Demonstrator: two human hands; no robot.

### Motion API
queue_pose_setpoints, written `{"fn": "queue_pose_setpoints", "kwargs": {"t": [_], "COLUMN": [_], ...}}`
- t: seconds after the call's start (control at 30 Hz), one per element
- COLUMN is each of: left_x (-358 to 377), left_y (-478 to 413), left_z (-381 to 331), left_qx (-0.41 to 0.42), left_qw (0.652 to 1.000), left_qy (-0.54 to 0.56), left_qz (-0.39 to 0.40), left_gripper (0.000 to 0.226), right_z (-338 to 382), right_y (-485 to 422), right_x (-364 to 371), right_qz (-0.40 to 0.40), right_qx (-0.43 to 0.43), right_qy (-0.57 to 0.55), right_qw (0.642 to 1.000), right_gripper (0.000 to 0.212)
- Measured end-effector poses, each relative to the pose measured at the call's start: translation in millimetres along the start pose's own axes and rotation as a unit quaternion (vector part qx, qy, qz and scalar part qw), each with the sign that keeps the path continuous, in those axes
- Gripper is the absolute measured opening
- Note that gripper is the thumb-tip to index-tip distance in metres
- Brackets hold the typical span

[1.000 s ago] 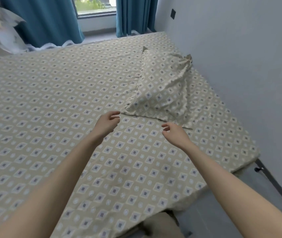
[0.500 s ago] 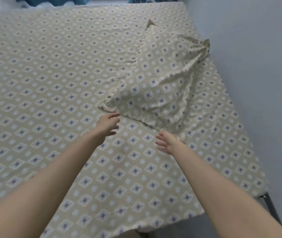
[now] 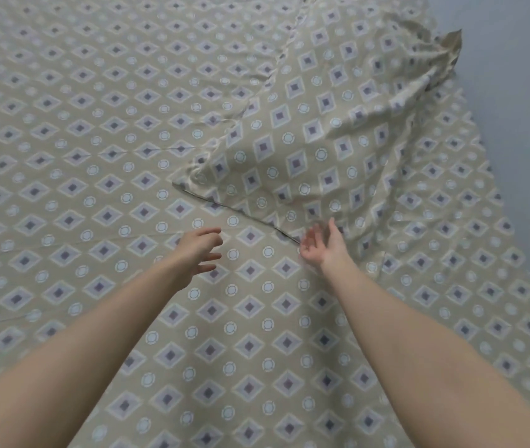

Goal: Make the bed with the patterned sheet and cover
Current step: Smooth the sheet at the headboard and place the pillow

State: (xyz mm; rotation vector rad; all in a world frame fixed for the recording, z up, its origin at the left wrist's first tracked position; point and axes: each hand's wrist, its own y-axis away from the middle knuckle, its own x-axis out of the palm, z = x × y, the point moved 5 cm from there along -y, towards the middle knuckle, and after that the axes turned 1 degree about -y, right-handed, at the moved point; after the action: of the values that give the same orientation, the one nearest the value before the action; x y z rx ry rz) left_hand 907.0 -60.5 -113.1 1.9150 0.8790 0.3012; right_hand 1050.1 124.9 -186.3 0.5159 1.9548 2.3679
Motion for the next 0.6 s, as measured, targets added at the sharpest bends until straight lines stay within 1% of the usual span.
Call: {"fn": "queue_pose_setpoints", "kwargs": {"t": [0.03, 0.1, 0.17, 0.2, 0.23, 0.27, 0.3, 0.33, 0.37, 0.43, 0.47, 0.5, 0.57, 0.6], "left_x": [-2, -5, -7, -8, -8, -8, -7, -7, -6, -7, -8, -8, -11, -12], "left_y": [0, 0, 0, 1, 1, 2, 3, 3, 4, 4, 5, 5, 6, 10], "left_z": [1, -1, -4, -5, -5, -5, -3, -1, 1, 6, 7, 8, 7, 6], "left_qx": [-0.004, -0.005, -0.001, 0.000, 0.000, -0.001, -0.002, -0.002, -0.002, -0.001, -0.001, 0.001, -0.001, -0.005], "left_qw": [1.000, 1.000, 1.000, 1.000, 1.000, 1.000, 0.999, 0.999, 0.999, 0.999, 0.999, 0.999, 0.999, 0.999], "left_qy": [0.001, 0.004, 0.014, 0.019, 0.024, 0.029, 0.033, 0.035, 0.035, 0.036, 0.036, 0.034, 0.037, 0.043], "left_qz": [-0.001, 0.000, -0.003, -0.005, -0.007, -0.007, -0.005, -0.002, 0.000, 0.002, 0.002, 0.001, -0.007, -0.011], "left_gripper": [0.036, 0.035, 0.033, 0.033, 0.033, 0.034, 0.034, 0.035, 0.034, 0.034, 0.033, 0.034, 0.034, 0.035], "right_z": [4, 13, 17, 15, 13, 11, 9, 8, 7, 12, 18, 25, 38, 40], "right_y": [1, 3, 7, 8, 11, 13, 14, 11, 8, -1, -2, -3, 2, 10], "right_x": [5, 13, 16, 15, 10, 4, 0, -1, 0, 3, 6, 13, 26, 32], "right_qz": [-0.005, -0.024, -0.073, -0.108, -0.155, -0.199, -0.222, -0.221, -0.194, -0.137, -0.110, -0.083, -0.043, -0.025], "right_qx": [-0.002, -0.006, -0.003, 0.013, 0.030, 0.044, 0.044, 0.039, 0.030, -0.002, -0.014, -0.021, -0.039, -0.042], "right_qy": [0.001, 0.025, 0.073, 0.089, 0.091, 0.077, 0.059, 0.040, 0.028, 0.002, -0.020, -0.021, 0.003, 0.028], "right_qw": [1.000, 0.999, 0.995, 0.990, 0.983, 0.976, 0.972, 0.974, 0.980, 0.991, 0.994, 0.996, 0.998, 0.998], "right_gripper": [0.035, 0.040, 0.033, 0.029, 0.038, 0.051, 0.058, 0.056, 0.049, 0.028, 0.025, 0.027, 0.030, 0.026]}}
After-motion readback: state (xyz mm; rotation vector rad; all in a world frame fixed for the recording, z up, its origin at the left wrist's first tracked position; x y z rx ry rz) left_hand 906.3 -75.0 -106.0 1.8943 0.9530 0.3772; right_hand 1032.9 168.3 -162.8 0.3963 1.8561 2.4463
